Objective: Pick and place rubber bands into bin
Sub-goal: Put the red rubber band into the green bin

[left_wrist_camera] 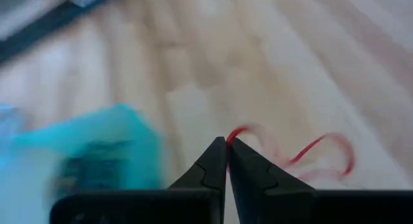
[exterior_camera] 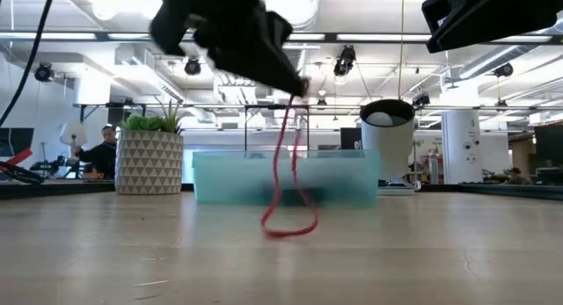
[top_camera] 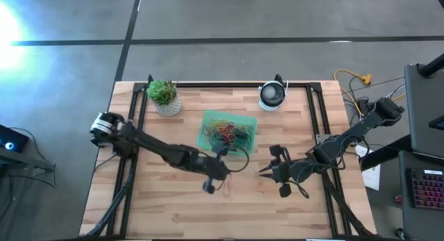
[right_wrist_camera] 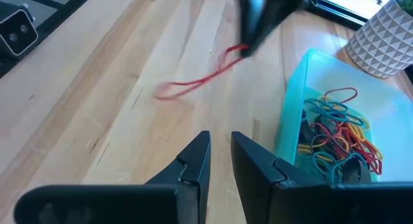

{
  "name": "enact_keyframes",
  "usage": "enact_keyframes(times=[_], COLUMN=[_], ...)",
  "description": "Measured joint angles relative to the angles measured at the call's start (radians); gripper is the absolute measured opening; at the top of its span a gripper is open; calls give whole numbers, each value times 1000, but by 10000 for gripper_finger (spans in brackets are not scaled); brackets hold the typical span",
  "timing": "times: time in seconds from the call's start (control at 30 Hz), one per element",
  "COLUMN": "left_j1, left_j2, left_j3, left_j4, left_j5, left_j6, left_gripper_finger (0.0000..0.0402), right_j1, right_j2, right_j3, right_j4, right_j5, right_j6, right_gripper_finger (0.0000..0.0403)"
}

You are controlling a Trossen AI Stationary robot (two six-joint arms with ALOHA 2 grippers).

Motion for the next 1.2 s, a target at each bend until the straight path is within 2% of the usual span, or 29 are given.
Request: enact_keyframes(times=[0.23,0.4,0.57,0.83,1.2], left_j1=[55,155,272,389,478], left_j2=[-144,-200,-208,-167,-110], left_j3=[-2,-11,-42,-96,-129], left_j4=[-32,-31,-23,10,33], left_j5=[-134,-177,-151,4,8], left_j6=[118,169,166,111,35], left_gripper_finger=[0,0,0,0,0], right_j1=[0,0,0,0,0], right_j2=[0,0,0,0,0], right_j3=[0,0,0,0,0], right_j4=[8,8,6,-2,-17], right_j5=[0,0,0,0,0], right_j6=[-3,-3,-3,-5,-3], right_gripper_finger=[57,57,57,57,57])
